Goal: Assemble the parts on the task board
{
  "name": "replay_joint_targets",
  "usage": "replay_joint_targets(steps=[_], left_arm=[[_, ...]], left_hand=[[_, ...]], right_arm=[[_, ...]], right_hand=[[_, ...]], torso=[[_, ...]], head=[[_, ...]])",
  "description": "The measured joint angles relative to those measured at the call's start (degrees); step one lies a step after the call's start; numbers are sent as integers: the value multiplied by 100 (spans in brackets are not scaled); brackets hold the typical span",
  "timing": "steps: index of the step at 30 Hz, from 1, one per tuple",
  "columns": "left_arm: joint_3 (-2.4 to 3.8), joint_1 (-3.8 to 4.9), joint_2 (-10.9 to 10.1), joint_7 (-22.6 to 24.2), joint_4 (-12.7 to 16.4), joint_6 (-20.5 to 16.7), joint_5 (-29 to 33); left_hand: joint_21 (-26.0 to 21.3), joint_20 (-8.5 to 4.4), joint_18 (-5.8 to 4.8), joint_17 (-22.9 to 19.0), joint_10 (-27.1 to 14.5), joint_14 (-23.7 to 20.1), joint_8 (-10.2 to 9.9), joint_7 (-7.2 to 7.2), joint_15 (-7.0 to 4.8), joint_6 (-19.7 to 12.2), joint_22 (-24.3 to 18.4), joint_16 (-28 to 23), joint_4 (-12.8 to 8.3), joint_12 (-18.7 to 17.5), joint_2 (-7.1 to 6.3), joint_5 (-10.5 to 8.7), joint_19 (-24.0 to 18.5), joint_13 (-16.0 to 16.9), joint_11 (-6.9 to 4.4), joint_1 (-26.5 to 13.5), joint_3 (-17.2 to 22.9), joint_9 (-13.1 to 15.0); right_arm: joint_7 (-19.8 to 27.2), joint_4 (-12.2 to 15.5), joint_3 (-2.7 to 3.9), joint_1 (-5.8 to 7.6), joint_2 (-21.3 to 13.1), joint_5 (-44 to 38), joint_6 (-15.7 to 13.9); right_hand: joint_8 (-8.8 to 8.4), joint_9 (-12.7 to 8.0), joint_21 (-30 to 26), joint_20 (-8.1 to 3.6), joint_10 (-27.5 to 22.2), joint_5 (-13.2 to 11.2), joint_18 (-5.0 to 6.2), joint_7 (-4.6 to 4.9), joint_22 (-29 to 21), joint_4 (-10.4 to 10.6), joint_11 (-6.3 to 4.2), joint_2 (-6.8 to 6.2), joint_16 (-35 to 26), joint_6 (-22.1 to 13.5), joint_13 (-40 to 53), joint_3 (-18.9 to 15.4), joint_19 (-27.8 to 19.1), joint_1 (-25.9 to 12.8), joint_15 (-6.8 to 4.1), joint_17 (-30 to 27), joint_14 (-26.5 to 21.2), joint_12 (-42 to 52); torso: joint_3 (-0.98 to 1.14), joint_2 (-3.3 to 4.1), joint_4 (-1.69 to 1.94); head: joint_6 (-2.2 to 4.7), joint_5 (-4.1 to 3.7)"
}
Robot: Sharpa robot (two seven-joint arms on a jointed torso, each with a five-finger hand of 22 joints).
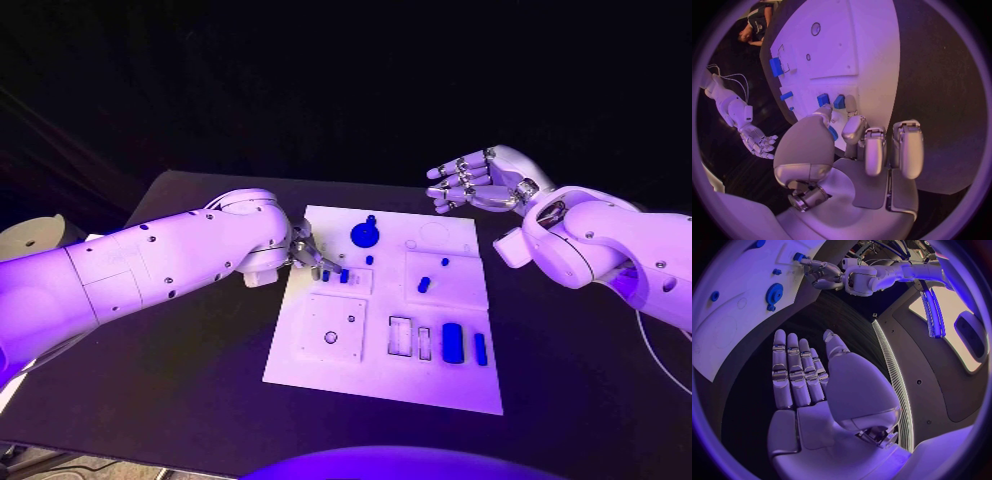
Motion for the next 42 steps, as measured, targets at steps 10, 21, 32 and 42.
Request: replay_joint_targets(steps=[10,21,32,42], left_arm=[[38,-20,-214,374,153,-798,219],[37,-17,-238,1710,215,-2099,298],[-88,-46,137,2978,108,-2209,-881],[-154,-106,539,3393,-391,-2188,-1610]], left_hand=[[-1696,82,329,-1,-1065,14,-178,269,97,-607,-270,-172,21,-1709,389,78,-163,-1754,211,208,-408,-136],[-4989,336,868,-932,-2185,-309,-208,616,377,-1394,-2971,-2026,-245,-2540,382,87,-1156,-2665,554,1431,-718,-256],[-5942,448,868,-2756,-2709,-1184,-1187,611,550,-1513,-3665,-3790,-835,-4453,-107,39,-1265,-4571,770,3032,212,-1059],[-5788,416,867,-1615,-2313,-323,-1893,676,490,-799,-3584,-2477,-899,-5152,-303,16,-616,-5486,737,2910,428,-1501]], right_arm=[[0,-21,0,0,4,1,7],[-2,-31,0,0,5,2,10],[-3,-55,0,-2,24,2,12],[-1,-62,0,-5,51,2,15]], right_hand=[[0,0,0,0,0,0,0,0,0,0,0,0,0,0,0,0,0,0,0,-5,0,0],[0,0,0,0,0,0,0,0,0,0,0,0,0,0,0,0,0,0,0,-5,0,0],[0,0,-22,0,0,0,0,0,0,0,0,0,0,0,0,0,0,0,0,-4,0,0],[0,0,-22,0,0,0,0,0,0,0,0,0,0,0,0,0,0,0,0,-10,0,0]], torso=[[4,-3,1],[5,-3,-3],[2,3,-9],[1,13,-10]], head=[[4,-16],[34,-43],[76,-112],[109,-153]])
